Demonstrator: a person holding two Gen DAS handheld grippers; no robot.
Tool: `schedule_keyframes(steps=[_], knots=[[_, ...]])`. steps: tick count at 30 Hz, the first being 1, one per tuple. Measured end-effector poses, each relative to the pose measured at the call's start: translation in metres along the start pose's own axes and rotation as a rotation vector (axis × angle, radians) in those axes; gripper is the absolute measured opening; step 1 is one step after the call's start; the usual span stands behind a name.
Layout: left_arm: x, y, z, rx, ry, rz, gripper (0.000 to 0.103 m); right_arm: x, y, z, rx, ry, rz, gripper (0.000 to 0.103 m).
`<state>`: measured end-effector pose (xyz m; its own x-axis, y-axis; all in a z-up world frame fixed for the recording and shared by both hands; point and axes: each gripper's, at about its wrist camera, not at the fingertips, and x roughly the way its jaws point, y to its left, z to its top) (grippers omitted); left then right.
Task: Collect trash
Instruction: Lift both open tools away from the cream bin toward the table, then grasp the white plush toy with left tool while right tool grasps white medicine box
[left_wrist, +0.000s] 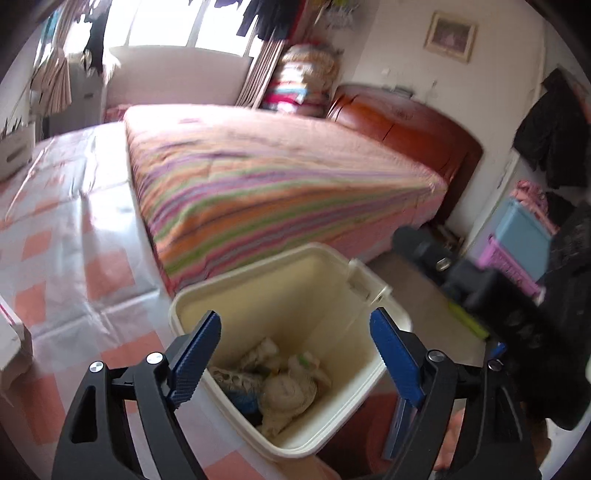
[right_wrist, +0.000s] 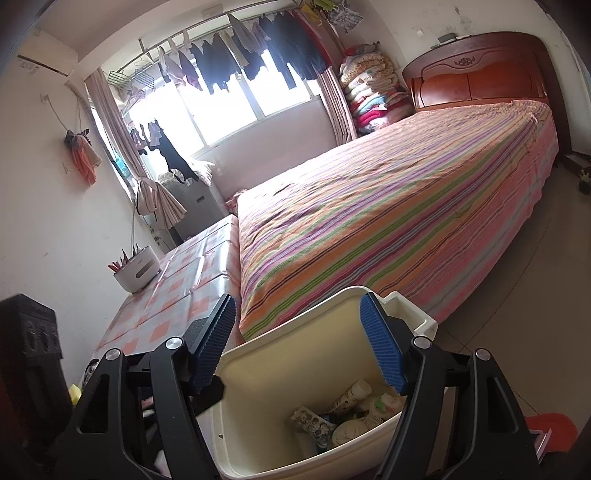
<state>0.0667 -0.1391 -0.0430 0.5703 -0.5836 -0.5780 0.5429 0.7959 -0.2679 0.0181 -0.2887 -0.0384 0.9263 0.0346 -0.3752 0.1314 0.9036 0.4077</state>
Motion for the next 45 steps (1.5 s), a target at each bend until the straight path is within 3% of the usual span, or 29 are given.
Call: schedule_keyframes(steps=[7,15,28,37,45], knots=[[-0.024,0.025,0.008,-0.076,-0.058,0.044,0.085,-0.008,0.004,0.002,0.005,-0.034,0.025,0.069],[-0.056,0.083,0.001,-0.219,-0.101,0.149,0.085,0.013,0.04,-0.012,-0.051,0.023,0.082,0.071],[-0.113,0.126,-0.014,-0.22,-0.142,0.303,0.085,0.043,0.147,-0.05,-0.216,0.147,0.252,0.075],[-0.173,0.181,-0.032,-0.308,-0.174,0.415,0.085,0.054,0.219,-0.08,-0.364,0.226,0.38,0.081],[-0.205,0.235,-0.054,-0.383,-0.11,0.513,0.085,0.069,0.27,-0.108,-0.534,0.309,0.454,0.086]])
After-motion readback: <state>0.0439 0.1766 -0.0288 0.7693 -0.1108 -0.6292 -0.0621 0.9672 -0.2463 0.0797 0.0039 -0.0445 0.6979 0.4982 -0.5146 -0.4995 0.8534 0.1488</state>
